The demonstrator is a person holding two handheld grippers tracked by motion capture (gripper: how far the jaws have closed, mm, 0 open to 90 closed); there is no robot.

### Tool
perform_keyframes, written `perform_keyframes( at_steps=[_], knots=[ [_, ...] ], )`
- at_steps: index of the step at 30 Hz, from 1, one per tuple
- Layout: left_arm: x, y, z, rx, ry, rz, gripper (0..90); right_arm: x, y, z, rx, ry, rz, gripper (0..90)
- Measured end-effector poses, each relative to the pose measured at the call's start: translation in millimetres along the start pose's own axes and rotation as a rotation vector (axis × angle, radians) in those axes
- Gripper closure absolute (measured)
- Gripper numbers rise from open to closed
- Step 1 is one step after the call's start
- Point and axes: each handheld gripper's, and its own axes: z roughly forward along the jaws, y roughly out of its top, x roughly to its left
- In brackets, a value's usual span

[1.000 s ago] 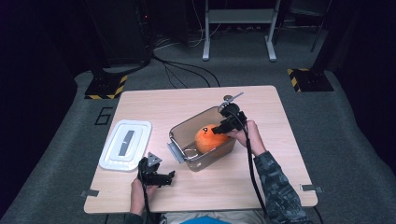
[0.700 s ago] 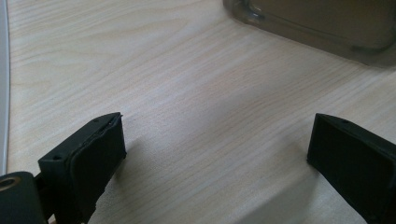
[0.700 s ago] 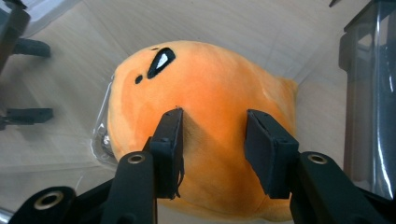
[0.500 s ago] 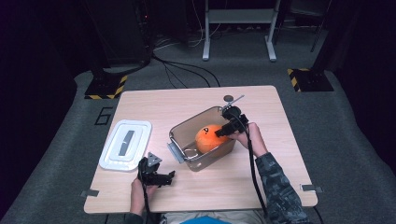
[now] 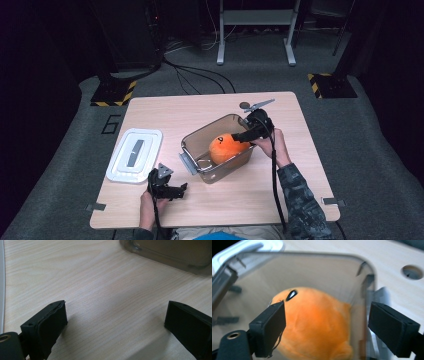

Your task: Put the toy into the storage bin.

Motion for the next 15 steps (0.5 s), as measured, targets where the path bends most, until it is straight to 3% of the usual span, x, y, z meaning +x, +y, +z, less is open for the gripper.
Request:
perform_keyframes(
  at_steps=[3, 15],
  knots=[
    [0.0, 0.0, 0.0, 0.000, 0.000, 0.001, 3.9, -6.8, -2.4, -10.4, -0.077, -0.024, 0.016, 9.3],
    [0.0, 0.0, 0.0, 0.000, 0.000, 0.000, 3.9, -39.3, -24.5, -41.6, -0.198, -0.134, 0.118, 1.2]
  ],
)
